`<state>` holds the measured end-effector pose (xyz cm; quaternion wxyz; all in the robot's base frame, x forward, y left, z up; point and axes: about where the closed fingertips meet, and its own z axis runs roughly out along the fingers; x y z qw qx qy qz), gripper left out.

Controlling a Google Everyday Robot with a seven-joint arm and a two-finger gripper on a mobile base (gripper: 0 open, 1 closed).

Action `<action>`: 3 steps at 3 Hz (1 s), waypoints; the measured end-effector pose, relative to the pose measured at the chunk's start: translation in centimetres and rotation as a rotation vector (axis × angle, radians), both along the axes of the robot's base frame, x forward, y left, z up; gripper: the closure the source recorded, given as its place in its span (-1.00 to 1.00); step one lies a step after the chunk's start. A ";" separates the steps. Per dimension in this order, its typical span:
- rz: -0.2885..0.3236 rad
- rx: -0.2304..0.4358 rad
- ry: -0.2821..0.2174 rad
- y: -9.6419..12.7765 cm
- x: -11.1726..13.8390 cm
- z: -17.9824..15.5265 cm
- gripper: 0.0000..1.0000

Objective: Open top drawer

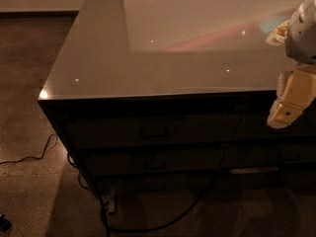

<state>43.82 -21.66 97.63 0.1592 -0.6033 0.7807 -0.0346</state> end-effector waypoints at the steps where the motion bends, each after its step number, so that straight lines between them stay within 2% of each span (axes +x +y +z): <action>1: -0.003 -0.006 -0.013 -0.1 -0.1 0.2 -1.00; 2: 0.037 -0.009 0.047 0.5 -0.8 -2.9 -1.00; 3: 0.132 0.037 0.163 1.7 -1.5 -7.7 -1.00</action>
Offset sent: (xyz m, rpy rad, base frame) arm -0.0231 0.0126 -0.0869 -0.0157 0.1766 0.1100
